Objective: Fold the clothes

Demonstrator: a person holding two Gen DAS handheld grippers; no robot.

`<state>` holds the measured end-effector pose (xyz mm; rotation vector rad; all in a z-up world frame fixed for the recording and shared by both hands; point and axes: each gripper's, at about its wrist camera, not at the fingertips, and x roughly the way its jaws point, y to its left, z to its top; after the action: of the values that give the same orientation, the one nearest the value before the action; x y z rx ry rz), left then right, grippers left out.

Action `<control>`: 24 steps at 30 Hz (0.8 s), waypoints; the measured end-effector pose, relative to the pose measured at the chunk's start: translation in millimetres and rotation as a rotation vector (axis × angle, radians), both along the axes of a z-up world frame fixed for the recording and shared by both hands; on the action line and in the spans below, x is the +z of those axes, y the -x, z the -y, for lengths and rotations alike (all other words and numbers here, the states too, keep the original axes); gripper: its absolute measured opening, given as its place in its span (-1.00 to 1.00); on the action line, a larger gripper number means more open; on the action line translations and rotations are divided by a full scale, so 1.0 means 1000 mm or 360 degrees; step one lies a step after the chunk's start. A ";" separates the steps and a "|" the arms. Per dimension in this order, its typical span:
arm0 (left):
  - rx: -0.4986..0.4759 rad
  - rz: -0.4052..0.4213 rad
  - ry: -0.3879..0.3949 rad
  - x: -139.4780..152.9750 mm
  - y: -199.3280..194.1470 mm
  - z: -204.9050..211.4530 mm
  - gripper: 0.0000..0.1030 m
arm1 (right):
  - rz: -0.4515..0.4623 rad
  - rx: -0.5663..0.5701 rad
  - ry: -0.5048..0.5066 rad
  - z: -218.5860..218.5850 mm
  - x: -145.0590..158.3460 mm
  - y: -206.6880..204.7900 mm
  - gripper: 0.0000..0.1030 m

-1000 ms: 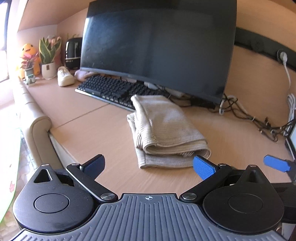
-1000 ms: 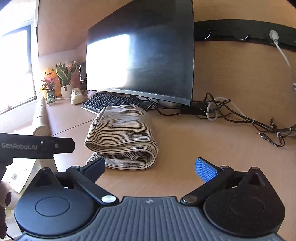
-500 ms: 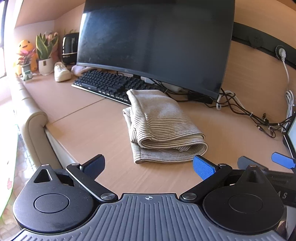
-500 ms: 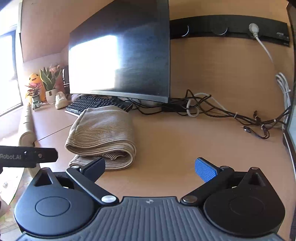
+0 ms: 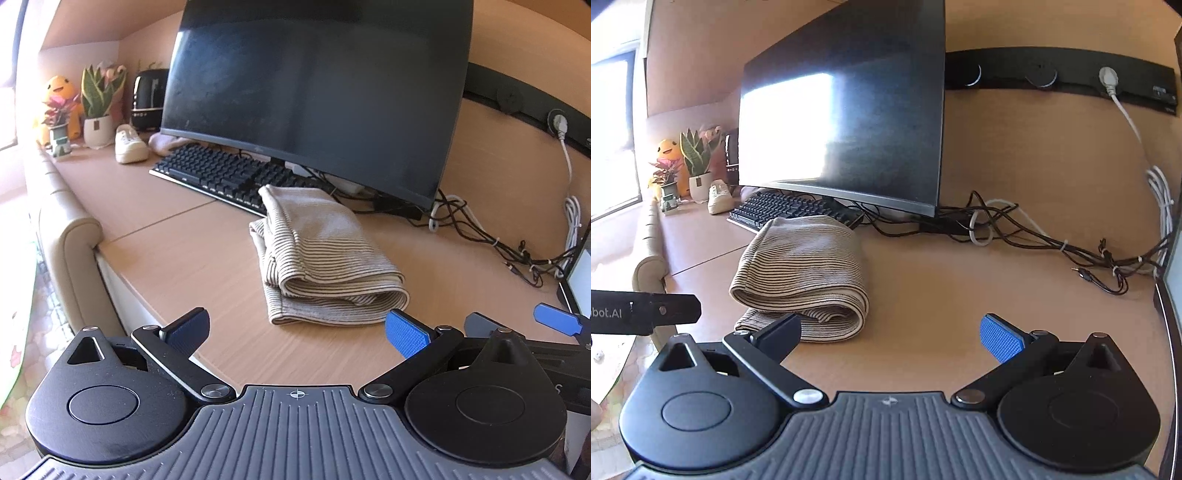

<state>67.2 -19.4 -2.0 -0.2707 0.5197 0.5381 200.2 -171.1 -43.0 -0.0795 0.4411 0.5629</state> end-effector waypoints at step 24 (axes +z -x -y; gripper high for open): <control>-0.0020 0.0030 -0.0013 0.005 0.002 0.006 1.00 | 0.0074 0.0007 0.0034 0.003 0.014 0.006 1.00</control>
<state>65.5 -25.6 3.4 -0.2642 0.5007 0.5248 194.0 -174.2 -29.1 -0.1139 0.4019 0.5599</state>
